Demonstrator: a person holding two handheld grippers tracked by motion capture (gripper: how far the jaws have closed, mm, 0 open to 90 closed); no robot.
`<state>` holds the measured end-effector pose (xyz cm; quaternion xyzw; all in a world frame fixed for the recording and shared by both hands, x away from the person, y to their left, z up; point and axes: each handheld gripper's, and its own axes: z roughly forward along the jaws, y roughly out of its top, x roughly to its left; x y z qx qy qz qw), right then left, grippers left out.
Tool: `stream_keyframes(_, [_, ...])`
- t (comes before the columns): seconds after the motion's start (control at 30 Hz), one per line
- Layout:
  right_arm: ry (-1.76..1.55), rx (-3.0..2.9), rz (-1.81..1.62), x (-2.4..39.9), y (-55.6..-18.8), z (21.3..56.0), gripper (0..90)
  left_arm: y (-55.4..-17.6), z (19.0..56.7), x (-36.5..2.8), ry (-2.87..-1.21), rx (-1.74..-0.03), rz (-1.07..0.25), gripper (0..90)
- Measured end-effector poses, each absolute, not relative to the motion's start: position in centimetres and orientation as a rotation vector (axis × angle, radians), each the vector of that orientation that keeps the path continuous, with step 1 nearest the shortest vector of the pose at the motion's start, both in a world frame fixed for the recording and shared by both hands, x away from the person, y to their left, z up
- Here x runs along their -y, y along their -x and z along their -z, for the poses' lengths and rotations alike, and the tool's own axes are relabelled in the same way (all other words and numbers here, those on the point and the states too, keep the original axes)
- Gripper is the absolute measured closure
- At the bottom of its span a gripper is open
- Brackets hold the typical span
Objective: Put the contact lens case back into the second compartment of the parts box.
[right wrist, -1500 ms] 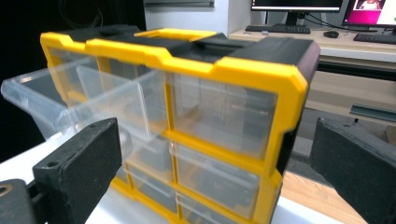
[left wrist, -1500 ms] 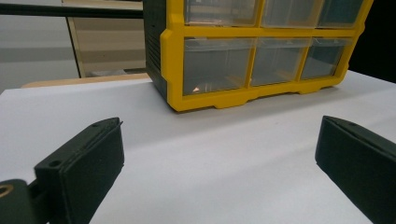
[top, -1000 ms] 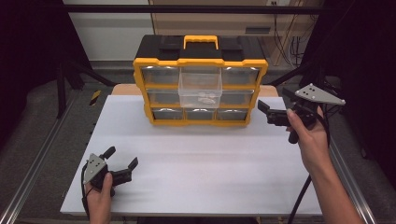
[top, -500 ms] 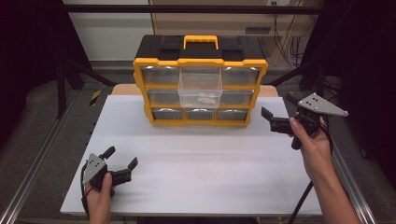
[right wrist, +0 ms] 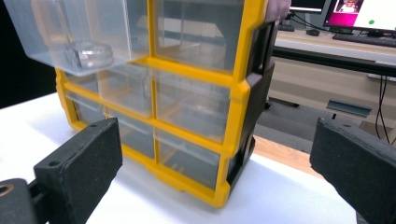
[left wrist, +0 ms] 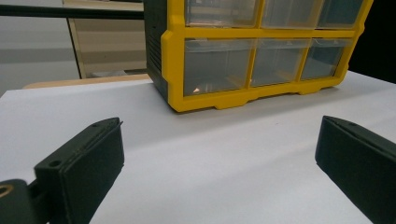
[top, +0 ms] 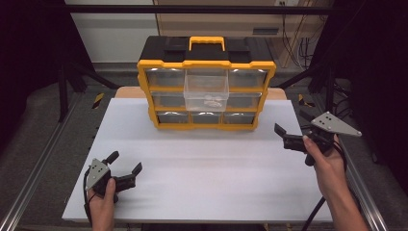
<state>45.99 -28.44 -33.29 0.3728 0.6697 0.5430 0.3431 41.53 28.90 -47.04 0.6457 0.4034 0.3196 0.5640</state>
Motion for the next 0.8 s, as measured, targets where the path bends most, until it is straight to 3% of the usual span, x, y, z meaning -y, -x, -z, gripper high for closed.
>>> stream_keyframes(0.8, [-0.974, -1.737, -1.475, 29.0, -42.0, 41.7, 3.7, -40.4, 46.5, -29.1, -1.516, -0.930, -0.748, 0.8])
